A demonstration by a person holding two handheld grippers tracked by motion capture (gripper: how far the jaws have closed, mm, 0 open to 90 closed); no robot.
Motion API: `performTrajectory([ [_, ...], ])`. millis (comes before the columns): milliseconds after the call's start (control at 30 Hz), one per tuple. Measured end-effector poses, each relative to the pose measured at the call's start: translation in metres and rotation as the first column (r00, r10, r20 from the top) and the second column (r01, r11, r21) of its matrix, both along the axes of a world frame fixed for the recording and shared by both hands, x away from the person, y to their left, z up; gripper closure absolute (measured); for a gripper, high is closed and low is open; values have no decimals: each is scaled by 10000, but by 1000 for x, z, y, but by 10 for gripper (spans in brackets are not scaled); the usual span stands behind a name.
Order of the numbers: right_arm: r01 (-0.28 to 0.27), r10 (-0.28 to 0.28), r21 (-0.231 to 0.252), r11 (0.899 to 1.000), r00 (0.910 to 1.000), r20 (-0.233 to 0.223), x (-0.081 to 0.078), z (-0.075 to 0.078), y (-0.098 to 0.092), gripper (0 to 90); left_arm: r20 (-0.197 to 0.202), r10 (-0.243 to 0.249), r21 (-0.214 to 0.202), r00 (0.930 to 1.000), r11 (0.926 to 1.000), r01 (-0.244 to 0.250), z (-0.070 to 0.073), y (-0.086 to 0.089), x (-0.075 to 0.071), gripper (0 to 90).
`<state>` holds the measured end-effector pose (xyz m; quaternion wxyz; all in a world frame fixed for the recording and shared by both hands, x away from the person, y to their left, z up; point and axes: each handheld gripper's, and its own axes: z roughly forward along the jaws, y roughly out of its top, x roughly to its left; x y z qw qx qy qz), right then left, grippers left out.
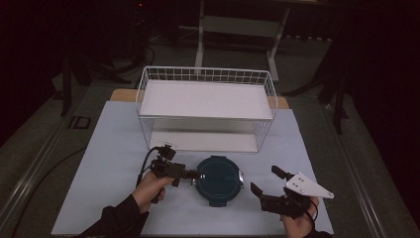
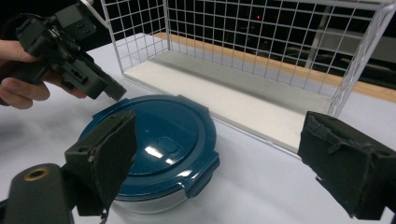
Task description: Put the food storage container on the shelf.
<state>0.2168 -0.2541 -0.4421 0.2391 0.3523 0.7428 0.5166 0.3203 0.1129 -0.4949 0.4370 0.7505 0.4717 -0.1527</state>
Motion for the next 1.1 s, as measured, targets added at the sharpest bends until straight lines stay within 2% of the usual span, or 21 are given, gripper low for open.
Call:
performTrajectory([
  [33,0,0,0,10000,10000,0,0,0,0,107,0,0,0,10000,10000,0,0,0,0,59],
  [67,-5,4,41,10000,10000,93,-1,-1,1,107,-411,11,-106,9992,9999,-15,-2,1,1,60],
  [100,-5,4,41,10000,10000,93,-1,-1,1,107,-411,11,-106,9992,9999,-15,-2,1,1,68],
  [133,-28,29,-62,10000,9999,106,-1,-2,3,107,-695,32,-55,9976,10000,-35,-4,1,2,122],
  [167,-130,130,-70,9999,9999,45,-1,-3,4,107,-695,32,-55,9976,10000,-35,-4,1,2,146],
  [200,-145,146,-121,9998,9999,25,-1,-3,5,107,-1086,-103,-191,9940,9998,83,-7,1,3,152],
  [300,-189,189,-150,9997,9998,10,0,-4,6,108,-1352,-25,-91,9908,10000,12,-10,1,3,245],
  [333,-190,191,-145,9997,9998,18,-1,-4,6,108,-1659,-23,-194,9861,9998,-10,-12,1,5,285],
  [367,-190,191,-145,9997,9998,18,-1,-4,6,108,-1659,-23,-194,9861,9998,-10,-12,1,5,315],
  [400,-197,199,-201,9996,9998,74,-2,-4,7,108,-1850,-21,-326,9827,9995,-40,-14,0,5,351],
  [500,-227,229,-244,9994,9997,83,-2,-4,7,108,-2002,17,-334,9797,9994,-85,-16,0,6,385],
  [567,-228,231,-251,9994,9997,93,-2,-4,7,114,-2126,1,-363,9771,9993,-80,-17,-1,7,468],
  [600,-224,226,-228,9995,9997,79,-2,-4,7,117,-2301,-104,-535,9731,9986,-20,-18,-2,8,494],
  [767,-273,274,-301,9992,9996,43,-3,-4,8,131,-2391,-329,-694,9704,9974,167,-20,-1,10,500],
  [833,-265,265,-246,9993,9996,17,-2,-4,8,131,-2573,-328,-869,9658,9962,107,-22,1,11,508],
  [867,-262,261,-240,9994,9996,-60,-2,-4,8,135,-2436,-366,-844,9692,9963,164,-22,1,11,513],
  [967,-300,296,-141,9995,9992,-259,0,-5,8,141,-2364,-335,-789,9711,9968,152,-21,1,10,515],
  [1000,-361,362,29,9993,9976,-586,3,-6,7,157,-2306,-344,-759,9724,9970,173,-20,0,9,515],
  [1033,-361,362,29,9993,9976,-586,3,-6,7,157,-2306,-344,-759,9724,9970,173,-20,0,9,516],
  [1067,-413,435,218,9989,9930,-1097,7,-9,7,170,-2283,-297,-748,9731,9971,128,-20,0,8,516],
  [1100,-413,435,218,9989,9930,-1097,7,-9,7,170,-2243,-317,-714,9740,9973,160,-19,0,7,516],
])
